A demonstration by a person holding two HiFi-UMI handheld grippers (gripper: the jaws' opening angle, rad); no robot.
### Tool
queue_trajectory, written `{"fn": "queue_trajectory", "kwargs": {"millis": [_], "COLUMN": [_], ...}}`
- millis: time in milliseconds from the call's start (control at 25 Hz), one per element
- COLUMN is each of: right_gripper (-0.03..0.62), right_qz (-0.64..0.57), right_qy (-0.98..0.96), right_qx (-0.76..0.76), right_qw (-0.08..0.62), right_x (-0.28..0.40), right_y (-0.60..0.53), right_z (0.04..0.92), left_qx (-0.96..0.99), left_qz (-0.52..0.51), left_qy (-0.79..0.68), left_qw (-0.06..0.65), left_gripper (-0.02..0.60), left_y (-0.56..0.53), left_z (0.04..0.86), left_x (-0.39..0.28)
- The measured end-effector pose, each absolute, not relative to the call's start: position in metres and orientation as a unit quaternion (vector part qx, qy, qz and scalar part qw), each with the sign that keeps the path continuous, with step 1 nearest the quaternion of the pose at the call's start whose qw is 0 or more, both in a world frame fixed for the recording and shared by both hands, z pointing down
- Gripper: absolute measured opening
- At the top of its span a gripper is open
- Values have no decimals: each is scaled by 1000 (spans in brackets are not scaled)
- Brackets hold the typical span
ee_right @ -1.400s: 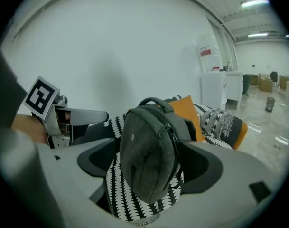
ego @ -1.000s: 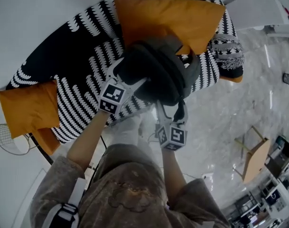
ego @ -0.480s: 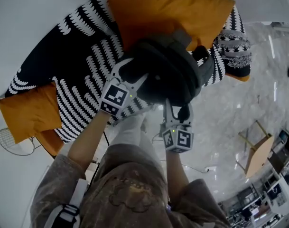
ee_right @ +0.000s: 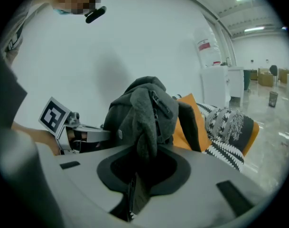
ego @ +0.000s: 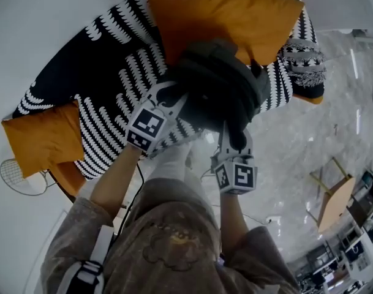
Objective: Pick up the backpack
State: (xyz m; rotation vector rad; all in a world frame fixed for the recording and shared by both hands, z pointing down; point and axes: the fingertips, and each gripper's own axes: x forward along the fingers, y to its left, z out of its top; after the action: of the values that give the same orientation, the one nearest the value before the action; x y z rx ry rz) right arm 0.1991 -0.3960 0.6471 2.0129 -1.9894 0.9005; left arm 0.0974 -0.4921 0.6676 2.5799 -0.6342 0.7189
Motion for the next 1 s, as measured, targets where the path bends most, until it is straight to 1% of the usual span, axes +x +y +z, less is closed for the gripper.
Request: {"fn": "queue_trajectory", "kwargs": {"millis": [160,360,600,760,1000], "right_gripper": [55,55,55,55,55], "right_qz": [267,229,194,181,166], "right_qy": [-687,-700,-726,-745,-779], "right_qx": [670,672,658,641,604], "right_qw": [82,75,53,39,23], "right_x": [201,207,209,211,211], "right_y": [-401,-398,-376,-351,-309], "right_z": [602,532,450,418,393], "left_qx": [921,921,915,911,894], "left_qz": [233,214,195,185,176], "left_qy": [-253,-279,-319,-342,-392], "left_qw": [185,166,150,139,129], "left_gripper": [74,75,75,75,75], "left_y": [-490,-482,-450,-418,-359], "left_z": [623,546,458,422,395], "left_x": [92,92,85,81,75]}}
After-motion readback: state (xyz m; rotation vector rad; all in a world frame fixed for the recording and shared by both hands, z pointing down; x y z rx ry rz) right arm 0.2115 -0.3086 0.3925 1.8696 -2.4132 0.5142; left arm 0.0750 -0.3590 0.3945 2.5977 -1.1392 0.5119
